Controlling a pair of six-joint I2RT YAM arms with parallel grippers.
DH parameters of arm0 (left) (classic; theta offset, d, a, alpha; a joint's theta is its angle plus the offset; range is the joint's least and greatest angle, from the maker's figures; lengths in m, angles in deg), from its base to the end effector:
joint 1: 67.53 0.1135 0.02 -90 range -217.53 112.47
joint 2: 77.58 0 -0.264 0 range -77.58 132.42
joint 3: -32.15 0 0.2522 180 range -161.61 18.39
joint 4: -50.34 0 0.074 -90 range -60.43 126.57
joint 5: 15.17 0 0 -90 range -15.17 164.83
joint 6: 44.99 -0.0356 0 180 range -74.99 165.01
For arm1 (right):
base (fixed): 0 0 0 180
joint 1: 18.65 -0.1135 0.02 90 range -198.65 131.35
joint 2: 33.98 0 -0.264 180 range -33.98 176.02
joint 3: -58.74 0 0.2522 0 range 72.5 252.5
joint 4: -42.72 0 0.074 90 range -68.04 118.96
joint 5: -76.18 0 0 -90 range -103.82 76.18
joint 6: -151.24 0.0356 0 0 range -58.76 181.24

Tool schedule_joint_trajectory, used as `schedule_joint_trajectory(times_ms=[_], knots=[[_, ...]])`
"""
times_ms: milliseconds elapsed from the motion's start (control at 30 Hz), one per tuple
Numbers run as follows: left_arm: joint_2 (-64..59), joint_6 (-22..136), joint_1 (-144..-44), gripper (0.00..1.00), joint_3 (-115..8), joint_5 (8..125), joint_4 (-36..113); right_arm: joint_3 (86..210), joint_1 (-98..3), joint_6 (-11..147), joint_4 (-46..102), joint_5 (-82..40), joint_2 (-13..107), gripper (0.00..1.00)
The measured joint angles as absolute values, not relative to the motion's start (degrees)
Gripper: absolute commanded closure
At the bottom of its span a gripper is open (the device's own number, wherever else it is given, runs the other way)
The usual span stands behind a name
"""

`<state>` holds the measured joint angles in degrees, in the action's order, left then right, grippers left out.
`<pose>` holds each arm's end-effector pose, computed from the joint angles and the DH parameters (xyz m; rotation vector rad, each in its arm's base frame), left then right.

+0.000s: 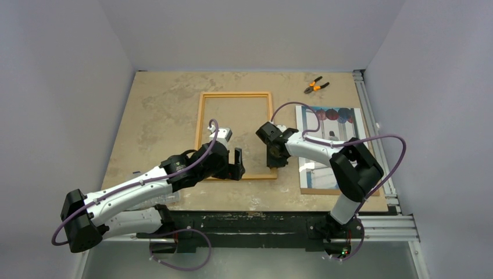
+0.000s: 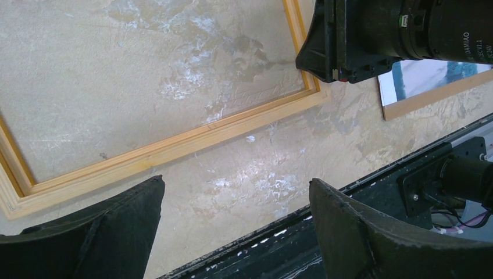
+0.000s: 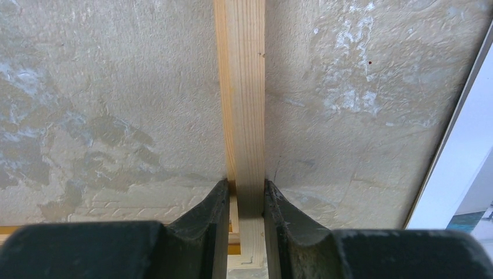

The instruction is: Put the photo into the frame

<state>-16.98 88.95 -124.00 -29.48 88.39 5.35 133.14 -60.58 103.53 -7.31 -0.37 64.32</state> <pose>0.1289 -0.1794 0.2726 0.1407 2.3869 -0.5979 0.2427 0.2068 0.1682 0.0550 2.7775 0.0199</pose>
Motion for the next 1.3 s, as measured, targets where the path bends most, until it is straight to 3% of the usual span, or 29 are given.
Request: schedule_joint_trajectory(times_ms=[100, 333, 467, 600, 967, 1300], knots=[[-16.96, 88.95, -124.00, 0.08, -29.48, 88.41, 5.35, 133.12, -60.58, 103.11, -7.13, -0.67, 64.32, 1.00], [-16.96, 88.98, -124.00, 0.08, -29.48, 88.41, 5.35, 132.95, -60.52, 102.15, -6.46, -1.59, 64.32, 0.45], [-16.96, 88.98, -124.00, 0.08, -29.48, 88.41, 5.33, 132.77, -60.52, 101.58, -6.28, -1.57, 63.97, 0.26], [-16.94, 88.98, -124.00, 0.08, -29.48, 88.41, 5.33, 131.81, -60.52, 101.17, -6.37, -1.57, 61.37, 0.14], [-13.44, 89.06, -123.98, 0.06, -29.48, 85.70, 7.82, 127.66, -56.65, 100.97, -6.70, -1.57, 48.11, 0.05], [-7.32, 90.70, -124.00, 0.05, -29.48, 78.38, 16.21, 120.25, -38.90, 97.54, -7.94, -4.30, 39.74, 0.04]])
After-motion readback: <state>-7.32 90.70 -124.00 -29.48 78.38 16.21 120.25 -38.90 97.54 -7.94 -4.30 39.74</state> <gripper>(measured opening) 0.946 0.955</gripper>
